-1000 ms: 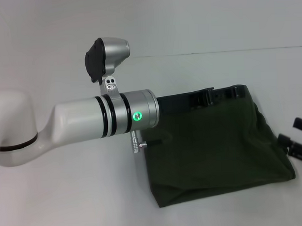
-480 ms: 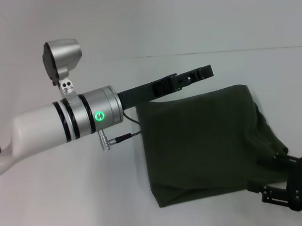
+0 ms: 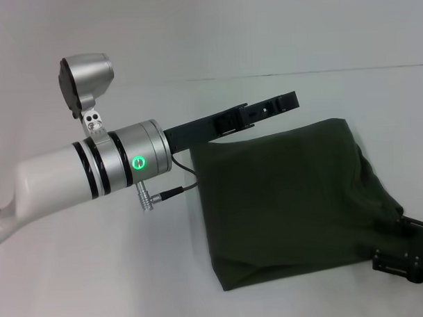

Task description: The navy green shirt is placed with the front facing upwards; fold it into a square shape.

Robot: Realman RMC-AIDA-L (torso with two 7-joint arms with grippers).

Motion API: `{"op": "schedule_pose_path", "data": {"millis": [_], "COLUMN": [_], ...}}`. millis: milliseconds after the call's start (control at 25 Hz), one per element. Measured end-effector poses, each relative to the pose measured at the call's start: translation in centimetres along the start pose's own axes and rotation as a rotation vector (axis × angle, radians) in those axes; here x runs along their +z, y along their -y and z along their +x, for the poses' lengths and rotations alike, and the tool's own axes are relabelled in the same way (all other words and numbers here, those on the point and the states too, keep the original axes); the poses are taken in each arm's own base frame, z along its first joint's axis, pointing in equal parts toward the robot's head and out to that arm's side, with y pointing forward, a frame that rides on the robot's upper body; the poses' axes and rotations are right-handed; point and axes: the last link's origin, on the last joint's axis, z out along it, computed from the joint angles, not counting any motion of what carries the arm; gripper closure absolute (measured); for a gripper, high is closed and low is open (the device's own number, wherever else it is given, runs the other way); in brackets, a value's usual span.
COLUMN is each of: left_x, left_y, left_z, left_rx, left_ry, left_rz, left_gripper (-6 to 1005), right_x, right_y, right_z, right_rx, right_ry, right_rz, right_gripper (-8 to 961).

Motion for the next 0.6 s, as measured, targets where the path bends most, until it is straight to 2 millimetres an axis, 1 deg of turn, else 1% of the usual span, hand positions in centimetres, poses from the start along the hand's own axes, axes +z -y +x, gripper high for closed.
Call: {"op": "schedule_pose_path", "data": {"millis": [320,400,440,600], "left_x": [0.0,0.0,0.0,0.0], "left_y": [0.0,0.0,0.0,-0.1], "left_z": [0.0,-0.1,-0.1,-0.1], "left_rx": [-0.001,-0.001,-0.001,-0.001], "left_ry": [-0.002,-0.002,-0.002,-0.002], "left_rz": [-0.001,-0.001,-0.002,-0.008], "left_gripper": [59,59,59,59], "right_x": [0.7,0.7,0.7,-0.3], "right_y": [1.5,1.3,1.3,0.9], "right_z": [0.1,-0.6,-0.6,-2.3], "right_rx": [0.02,0.02,0.02,-0.001], "right_ry": [-0.025,0.017,0.017,0.105], "right_rz": [0.09,0.068,0.068,0.028], "right_gripper": [160,160,160,160]}}
